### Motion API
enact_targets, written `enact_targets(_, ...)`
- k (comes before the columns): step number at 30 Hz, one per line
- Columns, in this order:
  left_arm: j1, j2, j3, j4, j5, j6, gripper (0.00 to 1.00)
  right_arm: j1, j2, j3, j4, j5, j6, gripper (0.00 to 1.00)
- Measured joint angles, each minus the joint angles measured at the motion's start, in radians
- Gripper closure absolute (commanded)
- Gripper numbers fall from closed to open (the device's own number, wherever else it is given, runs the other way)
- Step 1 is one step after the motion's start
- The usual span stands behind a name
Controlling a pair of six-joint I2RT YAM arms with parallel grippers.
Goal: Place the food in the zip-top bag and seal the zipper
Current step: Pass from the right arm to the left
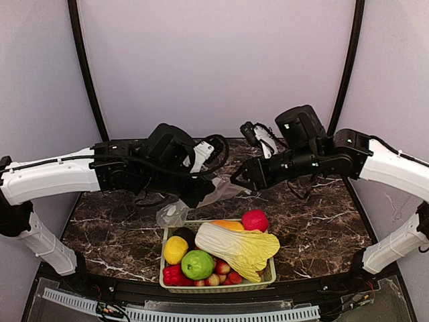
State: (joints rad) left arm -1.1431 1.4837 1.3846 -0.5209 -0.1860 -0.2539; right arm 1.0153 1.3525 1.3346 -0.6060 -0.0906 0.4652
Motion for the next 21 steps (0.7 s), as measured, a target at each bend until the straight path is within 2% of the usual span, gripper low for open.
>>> enact_targets(4,0.04,-0.025,0.0,0.002,0.063,-0.044,0.99,0.0,-0.089,-0.027,0.042,0.007,-0.018,0.26)
enact_targets(7,0.093,-0.043,-0.003,0.014,0.139,-0.091,0.99,-0.002,-0.168,-0.074,0.096,0.011,-0.027,0.21)
enact_targets(15,0.182,-0.089,-0.026,0.06,0.343,-0.189,0.99,-0.002,-0.351,-0.263,0.295,-0.032,-0.093,0.27)
enact_targets(21,0.187,-0.121,-0.026,0.103,0.488,-0.195,0.99,-0.002,-0.382,-0.312,0.37,-0.06,-0.213,0.36)
